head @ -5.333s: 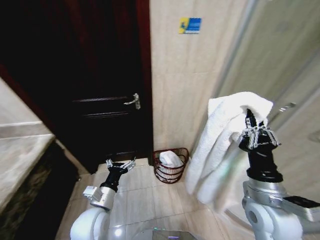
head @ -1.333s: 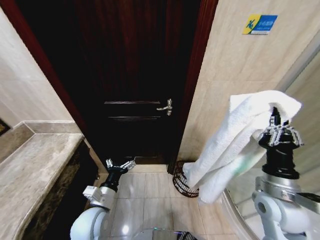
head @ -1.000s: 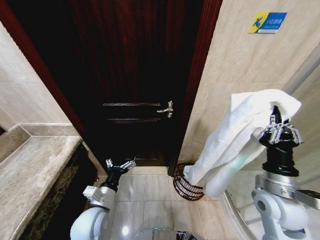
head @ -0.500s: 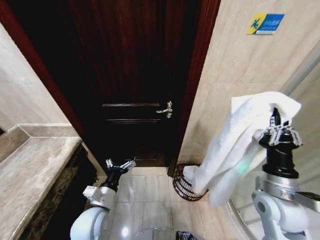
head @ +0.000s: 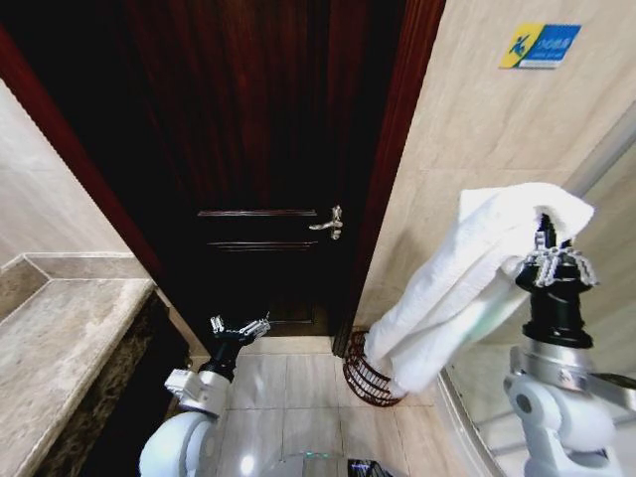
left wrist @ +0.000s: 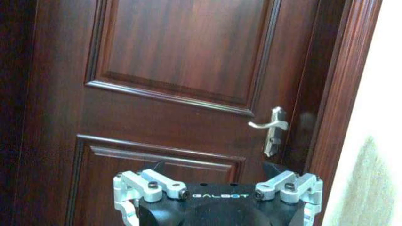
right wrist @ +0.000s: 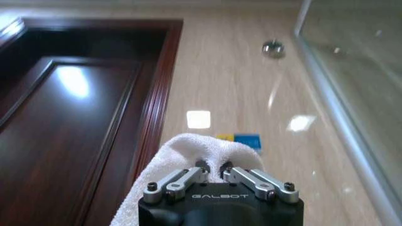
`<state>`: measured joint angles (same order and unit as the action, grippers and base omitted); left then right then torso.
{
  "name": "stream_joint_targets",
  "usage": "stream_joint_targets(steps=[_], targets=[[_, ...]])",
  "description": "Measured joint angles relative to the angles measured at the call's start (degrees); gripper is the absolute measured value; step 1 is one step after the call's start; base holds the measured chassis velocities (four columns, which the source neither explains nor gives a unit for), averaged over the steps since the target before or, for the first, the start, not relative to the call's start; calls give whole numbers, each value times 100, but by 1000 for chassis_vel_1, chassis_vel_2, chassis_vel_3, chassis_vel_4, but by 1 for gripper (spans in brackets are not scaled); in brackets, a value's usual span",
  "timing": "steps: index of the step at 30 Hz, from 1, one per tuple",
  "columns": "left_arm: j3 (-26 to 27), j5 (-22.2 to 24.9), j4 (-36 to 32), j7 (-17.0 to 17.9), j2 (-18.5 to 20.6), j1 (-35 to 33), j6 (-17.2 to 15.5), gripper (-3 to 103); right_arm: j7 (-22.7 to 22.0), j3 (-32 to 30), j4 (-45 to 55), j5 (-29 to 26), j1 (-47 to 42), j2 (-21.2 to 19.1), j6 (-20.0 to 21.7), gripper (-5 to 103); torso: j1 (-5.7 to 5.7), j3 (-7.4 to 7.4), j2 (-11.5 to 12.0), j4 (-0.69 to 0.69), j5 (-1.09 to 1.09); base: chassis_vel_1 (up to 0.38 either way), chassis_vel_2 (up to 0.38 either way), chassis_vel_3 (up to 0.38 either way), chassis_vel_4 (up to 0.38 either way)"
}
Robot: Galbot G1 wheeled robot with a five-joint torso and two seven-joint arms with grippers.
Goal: Discard the used towel into the hamper.
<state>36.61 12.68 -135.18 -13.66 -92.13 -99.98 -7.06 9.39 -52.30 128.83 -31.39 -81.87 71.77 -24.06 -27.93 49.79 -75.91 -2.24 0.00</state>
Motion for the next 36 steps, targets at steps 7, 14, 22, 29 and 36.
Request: stream_joint_targets(steps=[7, 14, 22, 29, 36], targets=[[0, 0, 0, 0, 0, 0, 0, 100, 109, 210, -775, 46, 265, -106, -31, 8, -3, 1, 0, 1, 1, 0, 0, 0, 0], [0, 0, 0, 0, 0, 0, 0, 100, 386, 339, -1451, 36, 509, -128, -316, 8, -3, 1, 0, 1, 1, 0, 0, 0, 0], [0, 0, 0, 0, 0, 0, 0, 100, 566, 528, -2025, 1, 717, -97, -438, 8, -2, 1, 1, 1, 0, 0, 0, 0, 0], [0, 0, 0, 0, 0, 0, 0, 100, 575, 740, -2235, -3, 1104, -130, -398, 8, -2, 1, 1, 1, 1, 0, 0, 0, 0], [0, 0, 0, 0, 0, 1, 0, 100, 538, 849, -2367, -1, 1528, -280, -275, 8, -3, 1, 0, 0, -2, 0, 0, 0, 0]])
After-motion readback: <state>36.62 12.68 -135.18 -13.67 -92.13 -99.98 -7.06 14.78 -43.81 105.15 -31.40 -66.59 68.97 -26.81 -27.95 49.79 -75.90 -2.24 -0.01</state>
